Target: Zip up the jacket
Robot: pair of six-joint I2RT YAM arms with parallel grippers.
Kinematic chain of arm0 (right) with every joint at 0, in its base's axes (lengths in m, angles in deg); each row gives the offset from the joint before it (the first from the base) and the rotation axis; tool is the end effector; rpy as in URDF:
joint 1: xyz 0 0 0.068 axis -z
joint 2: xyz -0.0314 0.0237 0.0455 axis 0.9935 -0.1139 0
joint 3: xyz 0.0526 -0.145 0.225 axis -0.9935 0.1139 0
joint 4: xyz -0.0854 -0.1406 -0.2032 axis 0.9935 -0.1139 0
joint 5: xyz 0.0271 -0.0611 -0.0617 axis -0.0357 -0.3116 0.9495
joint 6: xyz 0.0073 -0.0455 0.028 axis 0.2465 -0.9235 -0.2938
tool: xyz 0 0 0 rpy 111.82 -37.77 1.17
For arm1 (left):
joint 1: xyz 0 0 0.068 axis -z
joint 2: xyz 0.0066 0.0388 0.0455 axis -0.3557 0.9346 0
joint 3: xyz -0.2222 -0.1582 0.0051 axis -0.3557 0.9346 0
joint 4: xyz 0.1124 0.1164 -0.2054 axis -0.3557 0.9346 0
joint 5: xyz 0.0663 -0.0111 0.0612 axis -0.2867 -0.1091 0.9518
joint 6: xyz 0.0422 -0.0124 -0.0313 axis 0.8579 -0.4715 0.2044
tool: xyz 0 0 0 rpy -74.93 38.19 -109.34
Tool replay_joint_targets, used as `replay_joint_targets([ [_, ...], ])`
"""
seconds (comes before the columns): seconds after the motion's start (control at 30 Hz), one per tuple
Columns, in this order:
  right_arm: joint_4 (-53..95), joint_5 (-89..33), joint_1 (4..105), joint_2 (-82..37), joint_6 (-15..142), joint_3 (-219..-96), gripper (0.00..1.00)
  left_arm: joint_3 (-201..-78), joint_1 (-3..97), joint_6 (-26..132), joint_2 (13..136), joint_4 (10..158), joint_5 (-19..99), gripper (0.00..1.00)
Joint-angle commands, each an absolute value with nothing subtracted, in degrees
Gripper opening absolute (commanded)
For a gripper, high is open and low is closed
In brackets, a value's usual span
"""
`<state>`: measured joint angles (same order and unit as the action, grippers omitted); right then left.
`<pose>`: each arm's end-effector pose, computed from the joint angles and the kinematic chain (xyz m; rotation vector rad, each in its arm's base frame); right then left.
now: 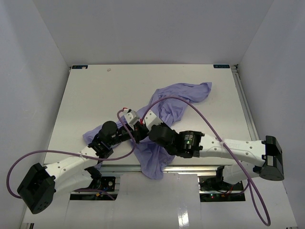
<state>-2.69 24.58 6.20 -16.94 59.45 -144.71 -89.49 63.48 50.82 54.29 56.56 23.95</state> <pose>0.0874 0.2726 0.3161 -0.8635 1.8105 0.0096 0.1477 -0.1561 0.2408 0.7638 1.5663 -1.0806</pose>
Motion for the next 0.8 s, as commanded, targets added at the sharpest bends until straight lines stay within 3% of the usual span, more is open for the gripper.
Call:
replay_joint_targets([
  [0.0, 14.6, 30.6, 7.3, -11.2, 53.3, -141.9, 0.08, -88.7, 63.6, 51.2, 55.2, 65.2, 21.8, 0.00],
  [0.3, 27.5, 29.9, 7.3, -9.1, 49.3, -137.7, 0.08, -88.9, 63.7, 51.1, 57.0, 65.0, 21.3, 0.00],
  [0.77, 35.5, 26.3, 7.3, -5.6, 47.0, -134.7, 0.08, -89.2, 63.7, 50.8, 59.0, 64.9, 22.0, 0.00],
])
